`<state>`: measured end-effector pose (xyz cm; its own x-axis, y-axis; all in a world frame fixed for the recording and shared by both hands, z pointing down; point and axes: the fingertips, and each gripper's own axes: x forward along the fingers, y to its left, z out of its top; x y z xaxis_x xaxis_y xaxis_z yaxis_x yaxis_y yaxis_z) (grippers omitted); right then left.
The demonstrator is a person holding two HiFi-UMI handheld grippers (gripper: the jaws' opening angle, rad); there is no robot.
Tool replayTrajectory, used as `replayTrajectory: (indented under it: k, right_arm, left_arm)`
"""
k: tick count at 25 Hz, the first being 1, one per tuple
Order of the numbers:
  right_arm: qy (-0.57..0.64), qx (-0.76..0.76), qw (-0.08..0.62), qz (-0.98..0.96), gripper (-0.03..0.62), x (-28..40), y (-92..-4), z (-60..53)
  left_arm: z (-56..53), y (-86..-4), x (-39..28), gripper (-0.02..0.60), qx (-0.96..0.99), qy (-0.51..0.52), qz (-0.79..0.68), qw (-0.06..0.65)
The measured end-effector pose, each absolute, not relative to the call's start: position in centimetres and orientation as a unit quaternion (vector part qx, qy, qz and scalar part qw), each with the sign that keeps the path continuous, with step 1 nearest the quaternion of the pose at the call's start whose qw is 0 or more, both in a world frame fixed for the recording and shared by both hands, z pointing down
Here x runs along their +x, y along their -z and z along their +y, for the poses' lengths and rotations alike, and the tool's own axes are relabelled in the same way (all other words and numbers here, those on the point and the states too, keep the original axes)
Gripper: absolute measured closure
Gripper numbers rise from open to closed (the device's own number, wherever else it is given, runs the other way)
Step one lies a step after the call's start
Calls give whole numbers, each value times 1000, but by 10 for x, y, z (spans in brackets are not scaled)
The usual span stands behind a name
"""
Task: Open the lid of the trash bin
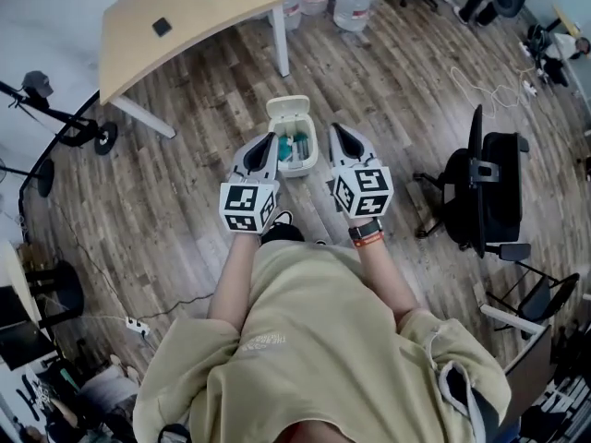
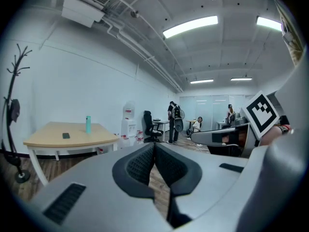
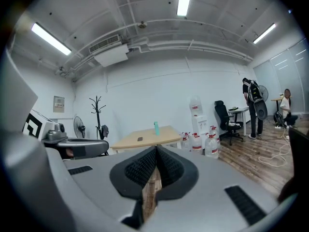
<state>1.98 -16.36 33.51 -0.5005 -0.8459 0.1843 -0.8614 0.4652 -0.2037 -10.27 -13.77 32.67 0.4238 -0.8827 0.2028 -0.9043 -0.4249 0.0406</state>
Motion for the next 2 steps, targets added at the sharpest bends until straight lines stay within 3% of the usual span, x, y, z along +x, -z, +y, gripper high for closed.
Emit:
replayTrajectory:
  k: [2]
  right_arm:
    - [-170,475,36,-862,580,-30,-354,-160]
  left_arm:
    - [-135,-346,-153,557,829,-108,-541,95]
